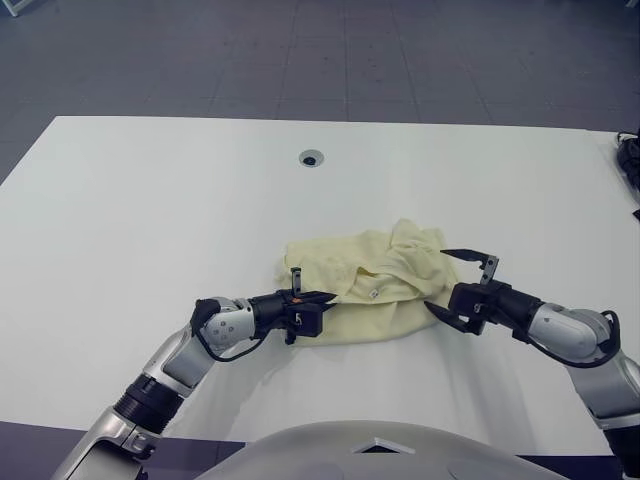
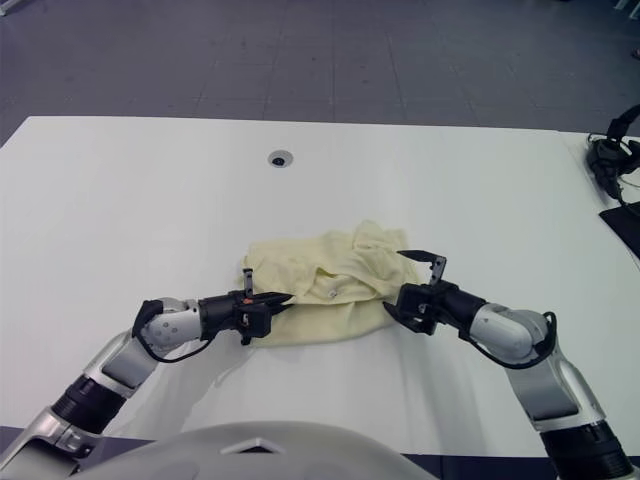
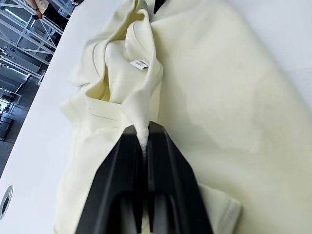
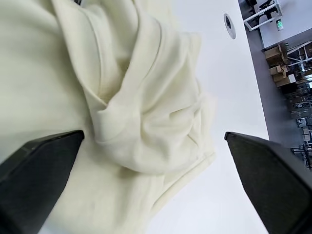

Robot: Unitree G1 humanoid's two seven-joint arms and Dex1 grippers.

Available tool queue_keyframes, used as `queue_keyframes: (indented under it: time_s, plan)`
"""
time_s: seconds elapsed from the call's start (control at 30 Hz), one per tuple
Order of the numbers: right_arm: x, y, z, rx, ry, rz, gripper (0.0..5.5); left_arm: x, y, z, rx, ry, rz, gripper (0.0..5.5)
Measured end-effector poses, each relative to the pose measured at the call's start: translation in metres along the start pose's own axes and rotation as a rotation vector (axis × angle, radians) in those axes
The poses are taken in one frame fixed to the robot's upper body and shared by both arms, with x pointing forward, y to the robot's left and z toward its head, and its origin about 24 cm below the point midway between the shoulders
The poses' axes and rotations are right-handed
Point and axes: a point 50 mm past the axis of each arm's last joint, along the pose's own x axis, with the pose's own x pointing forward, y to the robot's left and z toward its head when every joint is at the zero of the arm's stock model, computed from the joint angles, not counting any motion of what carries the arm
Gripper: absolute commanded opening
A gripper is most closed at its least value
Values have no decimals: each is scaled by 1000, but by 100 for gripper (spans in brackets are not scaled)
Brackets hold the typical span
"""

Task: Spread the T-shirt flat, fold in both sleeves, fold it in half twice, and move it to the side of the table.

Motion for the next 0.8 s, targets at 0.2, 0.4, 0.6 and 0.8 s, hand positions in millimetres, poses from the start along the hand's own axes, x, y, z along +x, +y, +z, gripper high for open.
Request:
queue_keyframes:
  time_s: [0.2,0.4,0.6,0.8]
  plan:
    - [0,0,1,2,-7,15,540,0,0,0,1,-1,1,1]
    - [1,-3,-1,-9,-1,5,540,0,1,-1,4,-3,6,1]
    - [7,-7,-4,-36,9,-32,507,2,4,-1,17,1,7,0]
    - [7,-6,-6,-33,12,-31,393,2,4,-1,18,2,7,0]
